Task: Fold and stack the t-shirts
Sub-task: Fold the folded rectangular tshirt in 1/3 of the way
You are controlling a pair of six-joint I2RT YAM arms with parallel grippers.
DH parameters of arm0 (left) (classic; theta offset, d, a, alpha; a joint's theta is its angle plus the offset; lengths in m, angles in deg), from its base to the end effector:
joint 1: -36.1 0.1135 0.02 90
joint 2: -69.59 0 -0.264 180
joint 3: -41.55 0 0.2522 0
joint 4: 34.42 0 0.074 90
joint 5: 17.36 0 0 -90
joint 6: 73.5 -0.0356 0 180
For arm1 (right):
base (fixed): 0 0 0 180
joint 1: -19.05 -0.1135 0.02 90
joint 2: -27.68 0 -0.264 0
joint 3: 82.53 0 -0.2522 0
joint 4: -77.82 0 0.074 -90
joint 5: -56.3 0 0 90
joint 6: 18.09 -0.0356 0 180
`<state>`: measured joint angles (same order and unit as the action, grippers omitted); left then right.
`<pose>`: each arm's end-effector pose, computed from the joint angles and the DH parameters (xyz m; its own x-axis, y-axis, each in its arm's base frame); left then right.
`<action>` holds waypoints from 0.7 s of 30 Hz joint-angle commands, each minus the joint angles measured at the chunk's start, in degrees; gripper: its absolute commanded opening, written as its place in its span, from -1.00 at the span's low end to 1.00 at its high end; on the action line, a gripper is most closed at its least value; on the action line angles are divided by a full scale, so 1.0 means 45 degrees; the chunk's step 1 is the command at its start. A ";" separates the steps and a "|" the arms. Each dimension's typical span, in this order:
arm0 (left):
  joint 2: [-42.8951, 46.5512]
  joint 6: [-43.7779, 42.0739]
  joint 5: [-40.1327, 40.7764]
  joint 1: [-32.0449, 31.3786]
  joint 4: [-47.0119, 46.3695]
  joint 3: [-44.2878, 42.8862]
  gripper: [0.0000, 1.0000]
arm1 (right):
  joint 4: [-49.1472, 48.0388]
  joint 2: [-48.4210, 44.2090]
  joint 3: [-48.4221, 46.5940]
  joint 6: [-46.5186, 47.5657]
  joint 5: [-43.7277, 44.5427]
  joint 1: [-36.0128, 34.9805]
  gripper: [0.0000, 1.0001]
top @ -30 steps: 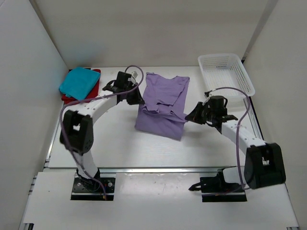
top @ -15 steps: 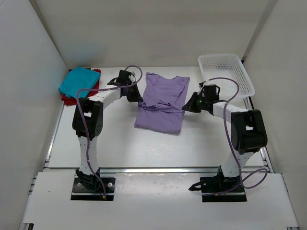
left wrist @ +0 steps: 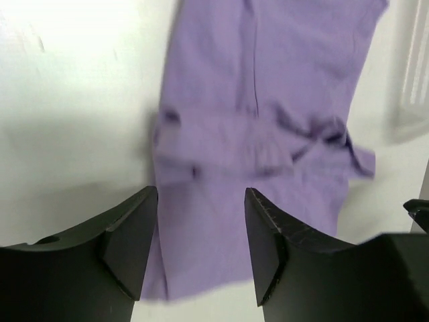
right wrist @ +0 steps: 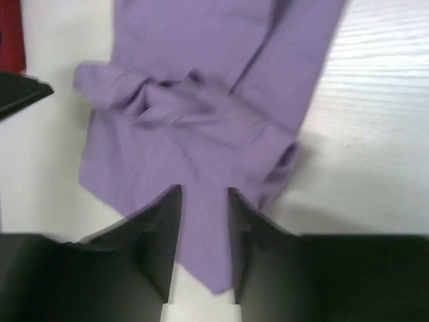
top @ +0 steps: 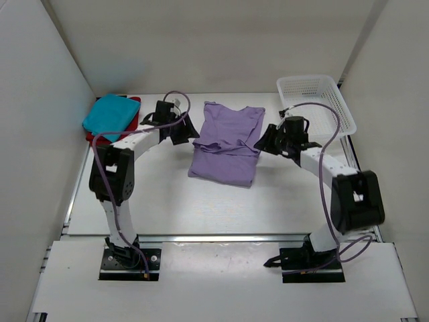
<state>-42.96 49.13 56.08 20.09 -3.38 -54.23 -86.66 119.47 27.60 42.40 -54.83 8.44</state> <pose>0.4156 -0.1298 0.2044 -0.8415 -0.2962 -0.4517 -0.0064 0.8417 -0.5400 0.3390 0.0766 0.2180 -0.7432 0.3282 -0.5830 -0.1000 0.8072 0.5818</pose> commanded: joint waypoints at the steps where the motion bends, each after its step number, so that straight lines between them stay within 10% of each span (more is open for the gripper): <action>1: 0.2548 0.0230 0.0085 -0.0911 -0.1588 0.2161 0.29 | -0.0950 -0.1975 0.1623 0.0251 0.1003 -0.1328 -0.69; 13: 0.2354 0.0504 0.0711 -0.2261 -0.3526 0.6209 0.09 | -0.0587 -0.0340 0.2763 0.0837 0.1862 -0.3072 -1.00; 21: 0.6040 0.1148 0.0809 -0.2691 -0.5224 1.1365 0.11 | -0.0548 -0.2346 0.6079 0.0661 0.2740 -0.3891 -0.99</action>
<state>-21.54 53.28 58.36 9.05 -27.33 -10.19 -92.36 113.00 49.41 44.87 -45.89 -7.45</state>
